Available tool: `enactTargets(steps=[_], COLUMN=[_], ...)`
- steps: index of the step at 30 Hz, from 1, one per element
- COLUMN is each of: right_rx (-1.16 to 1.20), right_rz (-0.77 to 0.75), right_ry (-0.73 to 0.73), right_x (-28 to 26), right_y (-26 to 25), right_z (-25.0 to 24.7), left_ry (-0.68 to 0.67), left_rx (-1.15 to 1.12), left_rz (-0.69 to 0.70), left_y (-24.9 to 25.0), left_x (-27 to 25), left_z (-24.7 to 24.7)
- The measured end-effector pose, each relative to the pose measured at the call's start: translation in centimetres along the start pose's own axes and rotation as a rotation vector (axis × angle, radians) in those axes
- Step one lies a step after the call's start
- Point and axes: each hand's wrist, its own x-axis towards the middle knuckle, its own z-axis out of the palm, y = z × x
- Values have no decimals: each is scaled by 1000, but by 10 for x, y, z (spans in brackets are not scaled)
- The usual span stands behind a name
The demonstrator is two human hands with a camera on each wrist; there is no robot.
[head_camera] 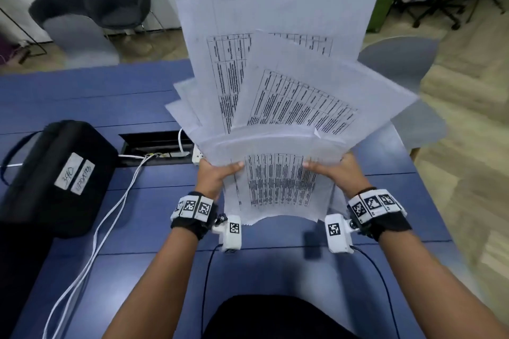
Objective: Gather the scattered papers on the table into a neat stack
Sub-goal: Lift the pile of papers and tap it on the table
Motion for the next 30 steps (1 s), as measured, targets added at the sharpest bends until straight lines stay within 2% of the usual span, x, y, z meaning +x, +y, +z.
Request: enactTargets(steps=[2,4,6,9,13,16,18,20,23,30], right_rx=[-88,-143,-105,-1,138,167,192,194,205,298], right_rz=[37,32,40,-30,-174,-134,-111,-77,-120,-98], right_ry=[-55,-107,-91,-81,76,293,355,352,314,240], right_x=[-4,-2,1,0,-2,3,-2,-2,-8,-13], right_y=[8,15,14,-4,-23,-14,-15,-14,-17,-16], right_z=[1,1,1,0,2,13,21,23,23,12], left_ry=[-57,-101,-104,-103,-31,-85,-113,-112,-112,-126], left_rx=[91,135,140,47,-51,-32,-15,-11,4,40], left_rz=[-62,-64,-34,53,152,169,168,133,90,68], left_y=[-16,-22,-12,10,18,13,7,-1,-10,-5], left_x=[-5,-8,-11,-9,-8,-15,-18,-18,-22,-27], left_z=[-5,-5,1,7,1,0,-3,-7,-8,5])
